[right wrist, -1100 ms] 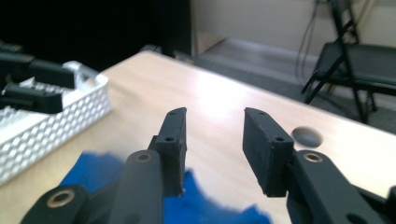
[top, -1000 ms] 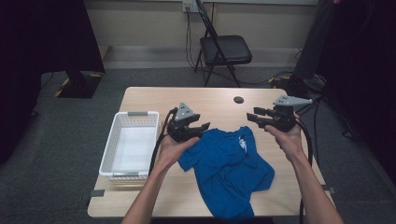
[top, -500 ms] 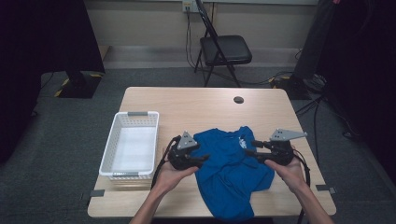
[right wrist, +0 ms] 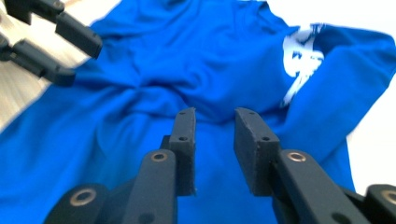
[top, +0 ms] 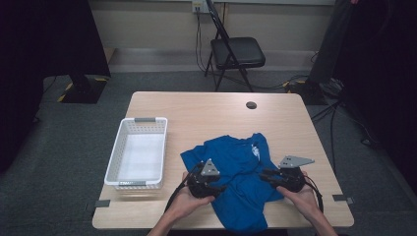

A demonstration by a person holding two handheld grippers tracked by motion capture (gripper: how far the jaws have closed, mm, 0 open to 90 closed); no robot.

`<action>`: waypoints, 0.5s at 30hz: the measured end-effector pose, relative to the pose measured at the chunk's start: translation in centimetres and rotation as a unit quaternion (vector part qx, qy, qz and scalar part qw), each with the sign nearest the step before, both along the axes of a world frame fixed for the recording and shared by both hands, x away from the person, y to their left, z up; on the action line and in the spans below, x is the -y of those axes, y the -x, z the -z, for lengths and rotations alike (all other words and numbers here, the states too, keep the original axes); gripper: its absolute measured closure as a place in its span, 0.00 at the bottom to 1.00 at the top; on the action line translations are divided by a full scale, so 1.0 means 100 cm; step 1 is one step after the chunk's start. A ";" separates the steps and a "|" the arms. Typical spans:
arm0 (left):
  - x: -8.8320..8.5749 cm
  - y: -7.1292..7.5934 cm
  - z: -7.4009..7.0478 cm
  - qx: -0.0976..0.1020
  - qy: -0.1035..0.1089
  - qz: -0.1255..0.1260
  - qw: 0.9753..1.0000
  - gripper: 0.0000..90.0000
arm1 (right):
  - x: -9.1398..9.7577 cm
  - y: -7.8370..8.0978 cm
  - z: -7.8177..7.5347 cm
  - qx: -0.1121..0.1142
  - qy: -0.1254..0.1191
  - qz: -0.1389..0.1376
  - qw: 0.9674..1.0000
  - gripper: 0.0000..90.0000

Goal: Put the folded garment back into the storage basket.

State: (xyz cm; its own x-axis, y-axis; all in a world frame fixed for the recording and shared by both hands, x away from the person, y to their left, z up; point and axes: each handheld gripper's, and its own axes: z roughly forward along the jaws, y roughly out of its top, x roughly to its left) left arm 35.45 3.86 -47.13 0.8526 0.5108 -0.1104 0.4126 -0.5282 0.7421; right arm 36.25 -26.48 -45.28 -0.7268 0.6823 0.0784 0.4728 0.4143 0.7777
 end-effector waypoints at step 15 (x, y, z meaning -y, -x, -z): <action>-0.010 -0.008 0.014 0.023 -0.037 -0.035 0.998 0.59 | -0.004 -0.001 0.027 -0.029 0.060 0.006 0.998 0.78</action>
